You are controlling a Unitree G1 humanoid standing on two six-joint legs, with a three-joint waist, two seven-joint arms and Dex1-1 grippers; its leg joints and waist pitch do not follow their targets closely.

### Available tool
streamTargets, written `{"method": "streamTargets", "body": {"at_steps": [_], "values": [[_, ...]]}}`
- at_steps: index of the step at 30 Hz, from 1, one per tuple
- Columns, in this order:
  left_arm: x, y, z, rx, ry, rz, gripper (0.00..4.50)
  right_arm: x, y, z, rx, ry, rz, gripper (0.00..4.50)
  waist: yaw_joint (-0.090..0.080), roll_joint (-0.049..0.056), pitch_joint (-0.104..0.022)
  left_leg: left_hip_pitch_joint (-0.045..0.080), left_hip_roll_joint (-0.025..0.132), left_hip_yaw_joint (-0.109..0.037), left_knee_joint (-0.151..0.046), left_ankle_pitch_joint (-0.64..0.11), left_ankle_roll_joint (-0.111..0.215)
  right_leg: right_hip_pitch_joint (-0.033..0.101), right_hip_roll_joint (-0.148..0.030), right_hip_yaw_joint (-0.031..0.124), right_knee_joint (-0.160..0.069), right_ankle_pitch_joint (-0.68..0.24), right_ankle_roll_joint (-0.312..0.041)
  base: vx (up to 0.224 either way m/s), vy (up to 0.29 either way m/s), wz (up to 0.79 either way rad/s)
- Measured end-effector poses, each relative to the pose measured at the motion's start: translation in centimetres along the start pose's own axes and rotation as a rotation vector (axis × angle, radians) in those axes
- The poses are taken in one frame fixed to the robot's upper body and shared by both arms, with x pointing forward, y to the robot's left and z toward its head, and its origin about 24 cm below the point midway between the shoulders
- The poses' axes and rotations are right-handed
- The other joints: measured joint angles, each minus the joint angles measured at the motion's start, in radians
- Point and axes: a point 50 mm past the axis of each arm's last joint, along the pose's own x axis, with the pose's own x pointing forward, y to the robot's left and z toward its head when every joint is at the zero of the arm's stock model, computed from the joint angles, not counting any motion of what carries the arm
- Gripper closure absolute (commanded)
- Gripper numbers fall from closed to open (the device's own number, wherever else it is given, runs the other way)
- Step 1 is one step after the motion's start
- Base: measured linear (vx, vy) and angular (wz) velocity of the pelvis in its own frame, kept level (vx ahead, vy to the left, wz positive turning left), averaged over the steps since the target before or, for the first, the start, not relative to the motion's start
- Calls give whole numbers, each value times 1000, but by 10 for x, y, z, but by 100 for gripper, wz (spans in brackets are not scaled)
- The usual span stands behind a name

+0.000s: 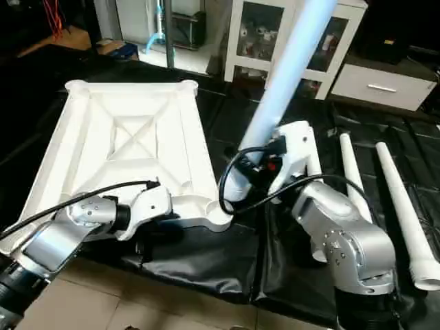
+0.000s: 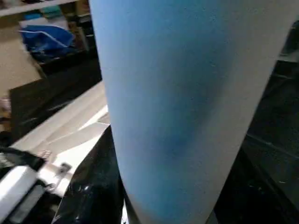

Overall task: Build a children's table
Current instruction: Rotate table base

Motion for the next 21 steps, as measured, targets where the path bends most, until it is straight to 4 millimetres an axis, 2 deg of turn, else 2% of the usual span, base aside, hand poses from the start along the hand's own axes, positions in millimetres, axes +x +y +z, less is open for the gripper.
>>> {"method": "streamTargets", "body": {"at_steps": [6,11,17,21], "values": [[-1,0,-2,18,22,-6,443,6,-10,-11,66,37,-18,264,-8,2,-1,0,0,0,0,0,0,1,0,0,-2,0,0,0,0,0],[-1,0,-1,19,19,-21,449,11,-14,0,130,-9,7,264,-9,1,-1,0,0,0,-1,0,0,1,0,0,-5,0,1,0,0,0],[-1,-3,0,28,12,-33,449,15,-27,-15,325,47,8,264,-11,0,-1,0,0,0,-4,0,0,1,0,0,-7,-1,1,0,0,0],[-2,-6,0,29,10,-33,449,14,-31,-18,432,55,11,264,-16,0,-1,-1,0,0,-7,0,0,1,1,-1,-11,-1,1,0,0,0]]}}
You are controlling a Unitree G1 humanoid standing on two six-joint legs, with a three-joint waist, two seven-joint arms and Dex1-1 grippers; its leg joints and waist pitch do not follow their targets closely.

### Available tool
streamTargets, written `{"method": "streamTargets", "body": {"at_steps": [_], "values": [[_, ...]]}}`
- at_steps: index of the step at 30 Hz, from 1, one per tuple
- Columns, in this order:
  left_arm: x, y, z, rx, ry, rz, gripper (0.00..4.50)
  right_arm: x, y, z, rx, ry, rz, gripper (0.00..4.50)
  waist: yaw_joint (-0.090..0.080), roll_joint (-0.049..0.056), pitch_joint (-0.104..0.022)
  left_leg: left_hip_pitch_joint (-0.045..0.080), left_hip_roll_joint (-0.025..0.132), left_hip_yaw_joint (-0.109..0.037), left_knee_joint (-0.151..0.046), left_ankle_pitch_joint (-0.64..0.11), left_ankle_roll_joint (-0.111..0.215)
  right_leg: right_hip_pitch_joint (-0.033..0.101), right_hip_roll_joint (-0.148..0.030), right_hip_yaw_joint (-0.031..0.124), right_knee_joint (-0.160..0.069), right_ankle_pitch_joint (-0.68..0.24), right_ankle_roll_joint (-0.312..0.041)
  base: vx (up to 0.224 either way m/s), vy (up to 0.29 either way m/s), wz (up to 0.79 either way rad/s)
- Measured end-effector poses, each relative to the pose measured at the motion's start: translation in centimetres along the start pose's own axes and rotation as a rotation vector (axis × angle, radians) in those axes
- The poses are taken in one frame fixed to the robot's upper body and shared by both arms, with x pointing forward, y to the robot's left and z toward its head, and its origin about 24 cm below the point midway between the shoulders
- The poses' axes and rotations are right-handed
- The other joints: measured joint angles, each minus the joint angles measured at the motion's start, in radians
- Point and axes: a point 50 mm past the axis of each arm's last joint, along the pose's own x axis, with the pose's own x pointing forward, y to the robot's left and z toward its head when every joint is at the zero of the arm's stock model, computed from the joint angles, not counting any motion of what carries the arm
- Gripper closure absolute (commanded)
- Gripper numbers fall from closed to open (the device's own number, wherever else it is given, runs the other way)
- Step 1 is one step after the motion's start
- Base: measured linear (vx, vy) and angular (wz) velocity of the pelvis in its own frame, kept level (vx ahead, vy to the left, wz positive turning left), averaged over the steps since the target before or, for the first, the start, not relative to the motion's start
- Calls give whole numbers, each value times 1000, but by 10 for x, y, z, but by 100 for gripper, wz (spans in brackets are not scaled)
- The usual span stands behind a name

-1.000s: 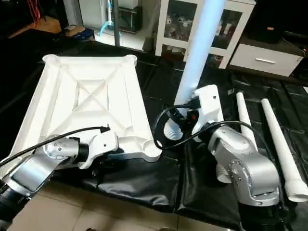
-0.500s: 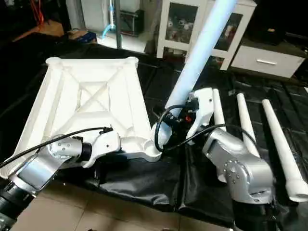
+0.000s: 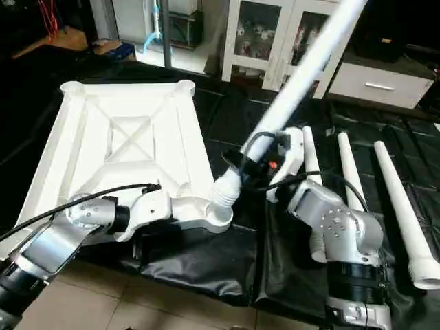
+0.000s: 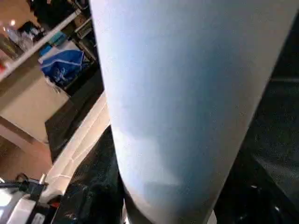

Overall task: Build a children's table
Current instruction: Rotate table base, then insert table leg to table base

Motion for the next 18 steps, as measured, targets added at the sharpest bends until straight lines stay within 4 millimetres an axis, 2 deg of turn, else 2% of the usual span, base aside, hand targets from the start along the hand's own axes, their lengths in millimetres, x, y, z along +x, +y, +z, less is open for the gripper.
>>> {"method": "streamTargets", "body": {"at_steps": [4,11,14,15,16,18], "values": [[-1,-2,1,3,-6,-7,449,3,-3,3,118,-2,4,264,-4,0,0,-2,0,0,-1,0,0,0,0,0,-3,0,0,0,0,0],[-2,-4,3,6,-10,-17,449,5,-5,2,197,15,7,264,-2,0,0,-1,0,1,-7,0,0,0,0,0,-6,0,-2,0,0,0],[-2,-4,3,5,-12,-18,449,6,-7,-1,110,73,-41,264,-2,0,0,-1,0,2,-8,0,0,0,0,0,-6,0,-2,0,0,0],[-2,-5,3,7,-14,-18,449,5,-7,-3,17,112,-67,264,0,0,0,-1,0,2,-9,0,0,0,0,0,-7,0,-2,0,0,0],[-2,-6,3,6,-16,-18,449,5,-3,-6,-79,143,-51,264,0,0,0,-1,0,3,-10,0,0,0,0,0,-7,-1,-1,0,0,0],[-3,-6,3,6,-17,-21,449,11,5,-11,-153,172,-22,264,-2,-1,1,-1,0,3,-13,0,0,0,0,1,-7,-4,2,0,0,0]]}}
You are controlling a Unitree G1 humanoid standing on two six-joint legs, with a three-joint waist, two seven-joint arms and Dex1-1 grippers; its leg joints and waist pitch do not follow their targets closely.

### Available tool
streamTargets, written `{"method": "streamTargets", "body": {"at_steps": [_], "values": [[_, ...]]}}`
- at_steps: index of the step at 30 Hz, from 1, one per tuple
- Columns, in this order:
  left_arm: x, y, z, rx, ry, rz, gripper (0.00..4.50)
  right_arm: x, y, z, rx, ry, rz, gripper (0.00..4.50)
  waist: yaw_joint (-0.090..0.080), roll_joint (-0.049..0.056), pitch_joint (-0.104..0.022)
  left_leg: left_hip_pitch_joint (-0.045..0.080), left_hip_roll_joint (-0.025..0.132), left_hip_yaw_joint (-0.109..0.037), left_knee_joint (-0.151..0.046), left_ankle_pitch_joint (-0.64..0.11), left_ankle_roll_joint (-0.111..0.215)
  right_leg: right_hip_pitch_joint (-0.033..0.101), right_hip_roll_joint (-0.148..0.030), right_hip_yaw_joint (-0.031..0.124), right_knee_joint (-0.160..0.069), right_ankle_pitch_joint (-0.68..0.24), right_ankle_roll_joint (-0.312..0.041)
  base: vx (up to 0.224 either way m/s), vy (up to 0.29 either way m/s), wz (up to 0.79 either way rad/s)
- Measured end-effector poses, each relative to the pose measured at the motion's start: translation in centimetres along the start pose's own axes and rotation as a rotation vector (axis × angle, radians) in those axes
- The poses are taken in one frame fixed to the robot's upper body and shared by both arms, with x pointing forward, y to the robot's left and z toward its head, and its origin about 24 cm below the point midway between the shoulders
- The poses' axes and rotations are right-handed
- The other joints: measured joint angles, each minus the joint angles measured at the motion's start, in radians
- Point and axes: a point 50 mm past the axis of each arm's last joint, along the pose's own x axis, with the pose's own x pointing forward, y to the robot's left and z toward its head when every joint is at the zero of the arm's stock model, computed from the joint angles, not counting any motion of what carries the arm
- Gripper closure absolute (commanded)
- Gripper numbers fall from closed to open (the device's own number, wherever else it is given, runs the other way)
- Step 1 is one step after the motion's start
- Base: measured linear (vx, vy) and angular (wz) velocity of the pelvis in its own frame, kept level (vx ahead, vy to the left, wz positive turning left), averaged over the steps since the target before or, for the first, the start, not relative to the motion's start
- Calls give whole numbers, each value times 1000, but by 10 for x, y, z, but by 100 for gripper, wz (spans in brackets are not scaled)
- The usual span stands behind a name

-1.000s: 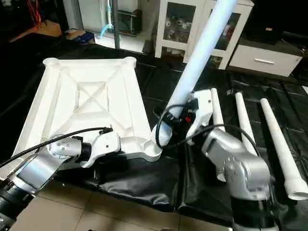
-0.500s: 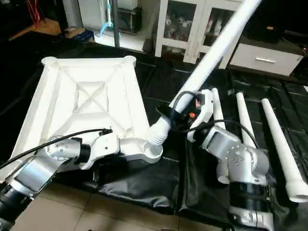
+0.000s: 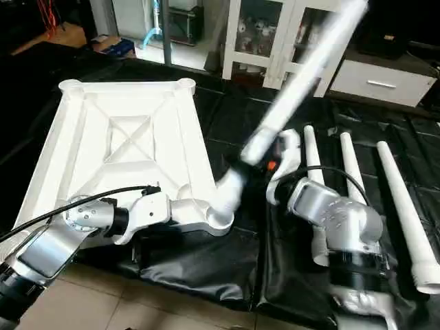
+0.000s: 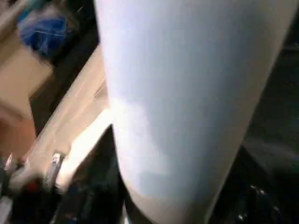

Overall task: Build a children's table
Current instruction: Insert table leg to table base

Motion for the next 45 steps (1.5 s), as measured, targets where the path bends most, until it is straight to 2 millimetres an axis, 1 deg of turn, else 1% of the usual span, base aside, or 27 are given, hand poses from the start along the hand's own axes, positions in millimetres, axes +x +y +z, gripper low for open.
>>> {"method": "streamTargets", "body": {"at_steps": [1,3,9,12,14,19,28,31,39,45], "values": [[0,0,1,3,-1,-2,449,3,1,-4,-20,17,1,264,2,0,0,2,0,0,0,0,0,-1,0,0,0,-1,2,0,0,0],[0,-1,1,6,-3,-9,449,4,2,-7,-31,28,7,264,3,0,1,1,0,1,-1,0,0,-1,0,1,0,-2,2,0,0,0],[-1,-2,2,10,-2,-15,449,3,3,-6,-48,25,24,264,2,-2,2,1,0,2,-2,0,0,-1,0,1,-1,-1,-2,0,0,0],[-2,-2,2,11,0,-15,449,5,4,-6,-104,34,38,264,1,-4,3,1,0,2,-2,0,0,-1,0,1,-1,-3,1,0,0,0],[-2,-2,1,10,0,-14,449,7,7,-7,-170,39,66,264,-2,-4,3,1,0,2,-2,0,0,-1,0,2,-1,-4,2,0,0,0],[-3,-1,2,8,-1,-12,449,11,13,-7,-261,51,102,264,-10,-8,5,2,0,2,-3,0,0,-1,0,2,-1,-4,3,0,0,0],[-4,-2,2,16,4,-8,449,16,18,-9,-356,58,132,264,-11,-15,8,3,0,2,-4,0,0,0,0,2,-1,-4,3,0,0,0],[-3,-2,3,18,4,-8,449,16,19,-10,-385,58,138,264,-11,-16,9,3,0,2,-4,0,0,0,0,2,-2,-4,3,0,0,0],[-3,-2,3,19,3,-11,449,17,19,-17,-398,17,124,264,-10,-16,9,4,0,2,-8,0,0,2,0,3,-6,-5,4,0,0,0],[-1,-2,5,26,3,-10,449,12,13,-23,-365,-7,101,264,-9,-15,8,4,0,2,-11,0,0,9,1,3,-15,-5,4,0,0,0]]}}
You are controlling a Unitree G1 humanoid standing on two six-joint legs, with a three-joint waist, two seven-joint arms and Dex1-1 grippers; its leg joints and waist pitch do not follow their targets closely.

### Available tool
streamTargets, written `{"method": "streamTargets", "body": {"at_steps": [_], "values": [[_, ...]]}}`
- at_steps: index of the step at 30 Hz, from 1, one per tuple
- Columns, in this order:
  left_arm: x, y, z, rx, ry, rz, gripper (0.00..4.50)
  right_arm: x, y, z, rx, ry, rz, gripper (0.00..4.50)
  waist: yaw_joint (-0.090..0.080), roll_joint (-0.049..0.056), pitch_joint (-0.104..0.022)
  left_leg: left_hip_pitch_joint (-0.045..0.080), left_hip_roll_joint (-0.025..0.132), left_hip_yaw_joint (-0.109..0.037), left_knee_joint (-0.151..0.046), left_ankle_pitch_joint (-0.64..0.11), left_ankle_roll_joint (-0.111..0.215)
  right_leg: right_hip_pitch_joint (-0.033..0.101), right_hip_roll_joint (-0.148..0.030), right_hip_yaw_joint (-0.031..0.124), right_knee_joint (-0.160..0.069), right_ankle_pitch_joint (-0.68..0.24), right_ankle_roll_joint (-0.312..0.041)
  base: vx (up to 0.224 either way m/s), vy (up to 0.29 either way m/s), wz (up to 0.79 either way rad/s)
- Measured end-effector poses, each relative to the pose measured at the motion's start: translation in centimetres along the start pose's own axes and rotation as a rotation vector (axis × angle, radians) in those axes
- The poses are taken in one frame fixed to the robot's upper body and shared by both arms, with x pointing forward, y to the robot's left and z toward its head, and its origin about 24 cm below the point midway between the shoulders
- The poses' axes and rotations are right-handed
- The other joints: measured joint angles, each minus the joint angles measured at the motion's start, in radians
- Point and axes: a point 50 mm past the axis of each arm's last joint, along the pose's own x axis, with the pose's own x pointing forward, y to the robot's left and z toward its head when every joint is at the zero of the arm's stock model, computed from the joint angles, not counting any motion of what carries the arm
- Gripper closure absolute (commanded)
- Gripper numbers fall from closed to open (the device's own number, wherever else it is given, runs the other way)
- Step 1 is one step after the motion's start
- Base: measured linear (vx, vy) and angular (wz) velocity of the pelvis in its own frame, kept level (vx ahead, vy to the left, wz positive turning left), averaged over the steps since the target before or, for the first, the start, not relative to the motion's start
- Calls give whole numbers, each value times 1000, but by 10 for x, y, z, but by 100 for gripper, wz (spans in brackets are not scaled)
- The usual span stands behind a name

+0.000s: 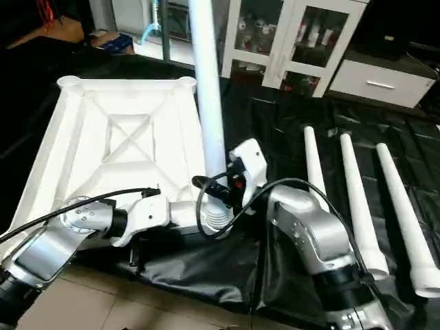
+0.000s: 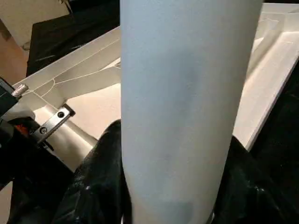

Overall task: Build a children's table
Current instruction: Insert table leg to table base

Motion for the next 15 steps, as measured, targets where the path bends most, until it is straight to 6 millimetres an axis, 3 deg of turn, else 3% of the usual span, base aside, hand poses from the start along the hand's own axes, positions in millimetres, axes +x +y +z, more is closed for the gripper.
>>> {"method": "streamTargets", "body": {"at_steps": [15], "values": [[3,-1,4,16,-13,-10,449,-16,0,-5,21,-76,-32,264,3,3,1,-2,0,0,-3,0,0,4,0,2,-1,-5,6,0,0,0]]}}
